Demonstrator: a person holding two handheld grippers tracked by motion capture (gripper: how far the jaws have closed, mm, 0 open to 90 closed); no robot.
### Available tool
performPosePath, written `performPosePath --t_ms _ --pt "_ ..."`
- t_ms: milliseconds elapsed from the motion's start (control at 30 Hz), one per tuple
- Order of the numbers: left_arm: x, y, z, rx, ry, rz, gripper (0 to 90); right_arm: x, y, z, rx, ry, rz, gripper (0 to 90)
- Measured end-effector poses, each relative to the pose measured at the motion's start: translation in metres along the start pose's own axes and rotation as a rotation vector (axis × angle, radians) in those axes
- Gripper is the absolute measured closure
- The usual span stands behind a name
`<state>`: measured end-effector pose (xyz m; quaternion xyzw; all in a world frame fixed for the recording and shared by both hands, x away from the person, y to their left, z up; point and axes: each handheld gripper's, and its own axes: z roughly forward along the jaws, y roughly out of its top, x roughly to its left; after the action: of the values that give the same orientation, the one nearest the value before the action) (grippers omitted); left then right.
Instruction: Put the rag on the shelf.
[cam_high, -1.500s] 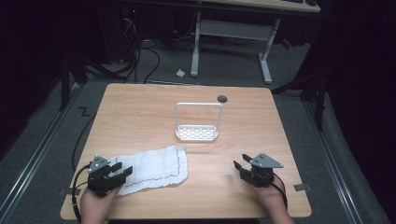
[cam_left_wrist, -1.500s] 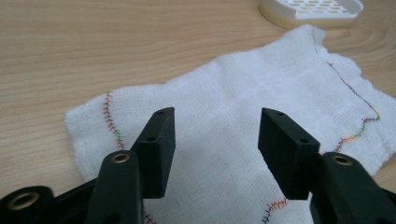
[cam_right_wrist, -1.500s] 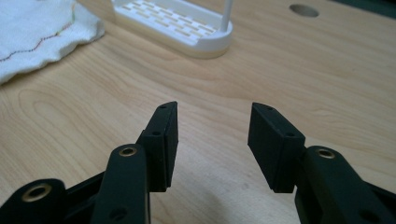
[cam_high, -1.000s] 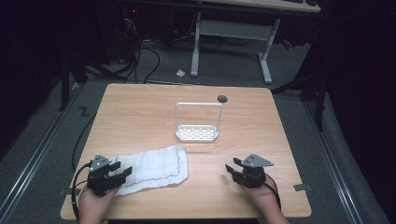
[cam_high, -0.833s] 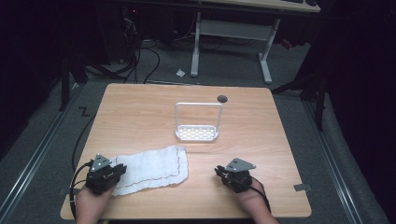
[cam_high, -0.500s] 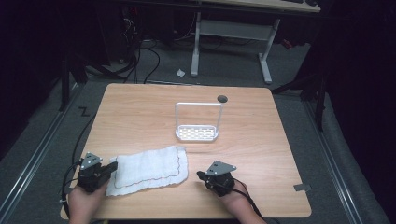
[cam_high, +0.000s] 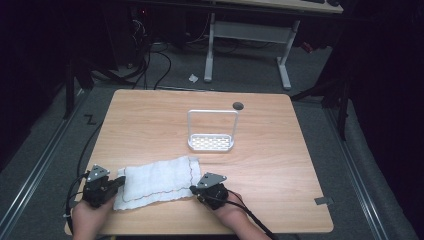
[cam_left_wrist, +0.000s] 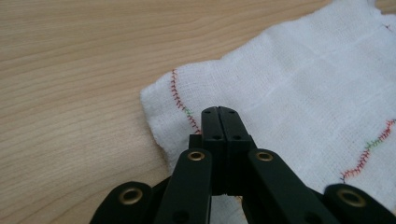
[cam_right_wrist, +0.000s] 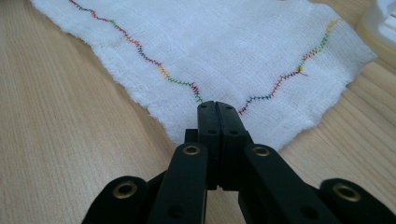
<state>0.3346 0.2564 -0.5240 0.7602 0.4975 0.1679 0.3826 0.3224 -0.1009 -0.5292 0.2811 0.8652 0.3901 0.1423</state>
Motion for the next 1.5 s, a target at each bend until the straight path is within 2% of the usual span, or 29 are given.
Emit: performPosePath --t_ms 100,167,267,400,500,533,567,600,667,700,767,800,867,900,933,967,1000,1033,1067,1100,1167,1200,1233,1267,1300,1333,1367,1400,1500 --pt "-0.003 -0.001 0.003 0.025 -0.015 0.013 90.0 0.000 0.001 0.001 0.003 -0.007 -0.003 90.0" --pt "-0.004 -0.001 0.006 0.043 -0.014 0.026 90.0 -0.002 0.000 0.005 0.027 -0.017 0.005 90.0" --pt "-0.006 -0.001 0.009 0.051 -0.008 0.037 90.0 -0.004 -0.001 0.006 0.025 -0.010 0.011 90.0" --pt "-0.004 0.009 0.022 0.046 -0.028 0.035 90.0 0.007 -0.010 -0.006 0.051 0.012 -0.013 90.0" --pt "-0.008 0.018 0.032 0.057 -0.027 0.059 90.0 0.019 -0.019 -0.016 0.055 0.047 -0.002 90.0" --pt "-0.012 0.024 0.037 0.060 -0.024 0.083 90.0 0.019 -0.019 -0.016 0.055 0.047 -0.002 90.0" --pt "-0.020 0.035 0.050 0.068 -0.018 0.128 90.0 0.029 -0.024 -0.022 0.060 0.076 0.010 90.0" --pt "-0.024 0.039 0.055 0.070 -0.023 0.135 90.0 0.033 -0.026 -0.025 0.064 0.085 0.007 90.0" --pt "-0.028 0.044 0.060 0.064 -0.009 0.139 88.7 0.038 -0.027 -0.028 0.062 0.113 0.003 89.4" --pt "-0.031 0.047 0.055 0.006 -0.022 0.079 85.3 0.038 -0.025 -0.030 0.050 0.104 -0.007 88.0" --pt "-0.033 0.047 0.049 -0.016 -0.017 0.059 78.6 0.026 -0.016 -0.034 -0.002 0.082 0.004 87.0" --pt "-0.036 0.040 0.032 -0.040 -0.021 0.034 79.3 0.019 -0.011 -0.035 -0.023 0.068 0.020 87.1" --pt "-0.038 0.033 0.025 -0.033 -0.028 0.026 83.5 -0.007 0.000 -0.030 -0.042 0.001 0.041 88.2" --pt "-0.043 0.017 0.016 0.010 -0.062 -0.001 85.6 -0.018 0.003 -0.026 -0.036 -0.029 0.051 88.7" --pt "-0.047 0.010 0.015 0.028 -0.080 -0.008 87.0 -0.027 0.005 -0.021 -0.028 -0.053 0.064 89.3" --pt "-0.047 0.010 0.015 0.028 -0.080 -0.008 87.8 -0.027 0.005 -0.021 -0.028 -0.053 0.064 89.3" --pt "-0.052 0.002 0.015 0.061 -0.099 -0.010 87.8 -0.033 0.005 -0.018 -0.019 -0.062 0.071 89.6" --pt "-0.057 -0.002 0.016 0.069 -0.099 0.000 87.7 -0.043 0.005 -0.008 0.011 -0.075 0.071 90.0" --pt "-0.060 -0.003 0.016 0.068 -0.090 0.013 87.8 -0.043 0.003 -0.005 0.030 -0.071 0.069 90.0" --pt "-0.061 0.000 0.018 0.071 -0.080 0.021 87.9 -0.041 -0.001 -0.002 0.061 -0.065 0.048 90.0" --pt "-0.061 0.003 0.024 0.067 -0.085 0.013 88.1 -0.037 -0.006 -0.004 0.052 -0.067 0.041 90.0" --pt "-0.063 0.008 0.030 0.068 -0.087 0.022 88.2 -0.029 -0.015 -0.014 0.054 -0.042 0.047 90.0" --pt "-0.063 0.008 0.030 0.068 -0.087 0.022 88.2 -0.029 -0.015 -0.014 0.054 -0.042 0.047 90.0" --pt "-0.066 0.011 0.034 0.070 -0.092 0.027 88.3 -0.018 -0.027 -0.027 0.049 -0.010 0.057 90.0" --pt "-0.075 0.015 0.041 0.070 -0.108 0.047 88.3 -0.012 -0.034 -0.035 0.052 -0.008 0.061 90.0" --pt "-0.075 0.015 0.041 0.070 -0.108 0.047 88.3 -0.007 -0.040 -0.043 0.051 -0.004 0.069 90.0" --pt "-0.088 0.019 0.048 0.069 -0.122 0.087 88.3 -0.004 -0.044 -0.048 0.053 0.001 0.078 90.0" --pt "-0.088 0.019 0.048 0.069 -0.122 0.087 88.3 -0.004 -0.044 -0.048 0.053 0.001 0.078 90.0" --pt "-0.104 0.022 0.056 0.062 -0.154 0.121 88.4 0.002 -0.051 -0.068 0.014 -0.005 0.101 88.9"
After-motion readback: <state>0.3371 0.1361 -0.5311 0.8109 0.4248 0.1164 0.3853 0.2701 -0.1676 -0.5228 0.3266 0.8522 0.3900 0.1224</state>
